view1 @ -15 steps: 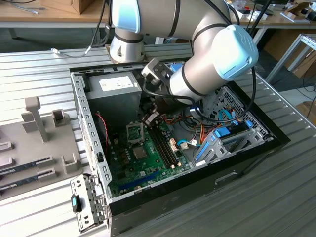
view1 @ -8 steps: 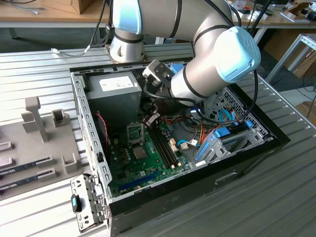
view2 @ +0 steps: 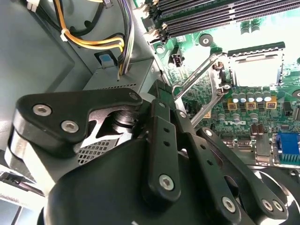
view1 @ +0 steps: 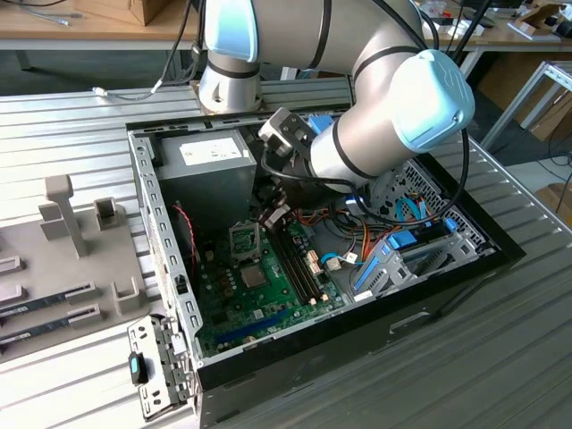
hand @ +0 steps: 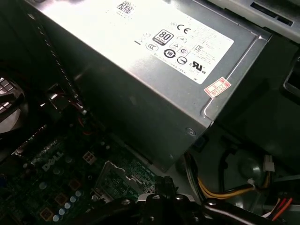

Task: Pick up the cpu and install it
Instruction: 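Close the cpu cover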

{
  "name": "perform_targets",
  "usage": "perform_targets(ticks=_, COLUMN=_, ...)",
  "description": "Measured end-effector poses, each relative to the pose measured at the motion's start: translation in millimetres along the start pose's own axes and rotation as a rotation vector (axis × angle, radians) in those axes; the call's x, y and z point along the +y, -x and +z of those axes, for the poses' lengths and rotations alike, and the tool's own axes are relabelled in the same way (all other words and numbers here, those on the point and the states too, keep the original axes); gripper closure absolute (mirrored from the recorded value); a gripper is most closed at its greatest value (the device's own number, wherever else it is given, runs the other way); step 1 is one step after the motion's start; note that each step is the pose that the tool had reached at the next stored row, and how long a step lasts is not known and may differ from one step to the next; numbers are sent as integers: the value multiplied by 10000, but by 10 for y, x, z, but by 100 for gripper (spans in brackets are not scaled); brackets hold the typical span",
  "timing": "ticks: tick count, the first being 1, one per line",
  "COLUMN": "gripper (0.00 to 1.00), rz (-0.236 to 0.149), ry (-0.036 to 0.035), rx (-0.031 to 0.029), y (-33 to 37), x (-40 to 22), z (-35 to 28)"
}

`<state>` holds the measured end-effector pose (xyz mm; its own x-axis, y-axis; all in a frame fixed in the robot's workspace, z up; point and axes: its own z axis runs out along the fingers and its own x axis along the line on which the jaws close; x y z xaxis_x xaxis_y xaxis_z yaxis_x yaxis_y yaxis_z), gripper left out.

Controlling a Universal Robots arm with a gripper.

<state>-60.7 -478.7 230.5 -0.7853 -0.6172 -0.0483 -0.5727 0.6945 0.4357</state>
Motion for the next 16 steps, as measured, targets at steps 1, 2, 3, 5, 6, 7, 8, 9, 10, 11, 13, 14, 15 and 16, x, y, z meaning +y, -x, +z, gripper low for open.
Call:
perform_targets(ticks=1, gripper=89, rz=-1, ry=4, rx=-3, y=-1, x=0, z=-1)
perform_targets(ticks=2, gripper=89, rz=-6, ry=18, rx=-13, y=-1, x=0, z=-5)
perform_targets(ticks=3, gripper=89, rz=-11, ry=36, rx=-27, y=-2, x=2, z=-9)
perform_targets(ticks=5, gripper=89, rz=-17, ry=54, rx=-41, y=-1, x=4, z=-14)
perform_targets(ticks=6, gripper=89, rz=-20, ry=65, rx=-48, y=-1, x=5, z=-16)
perform_targets(ticks=7, gripper=89, rz=-22, ry=73, rx=-54, y=-1, x=6, z=-17)
perform_targets(ticks=8, gripper=89, rz=-25, ry=81, rx=-59, y=-1, x=7, z=-20)
perform_targets(ticks=9, gripper=89, rz=-26, ry=87, rx=-64, y=-1, x=8, z=-22)
perform_targets(ticks=10, gripper=89, rz=-28, ry=93, rx=-67, y=-1, x=9, z=-25)
perform_targets(ticks=11, gripper=89, rz=-30, ry=100, rx=-72, y=-1, x=11, z=-28)
perform_targets(ticks=13, gripper=89, rz=-36, ry=117, rx=-86, y=0, x=15, z=-37)
perform_targets(ticks=14, gripper=89, rz=-39, ry=128, rx=-94, y=0, x=16, z=-40)
perform_targets(ticks=15, gripper=89, rz=-41, ry=135, rx=-99, y=0, x=17, z=-41)
perform_targets(ticks=16, gripper=89, rz=-44, ry=147, rx=-107, y=-1, x=16, z=-43)
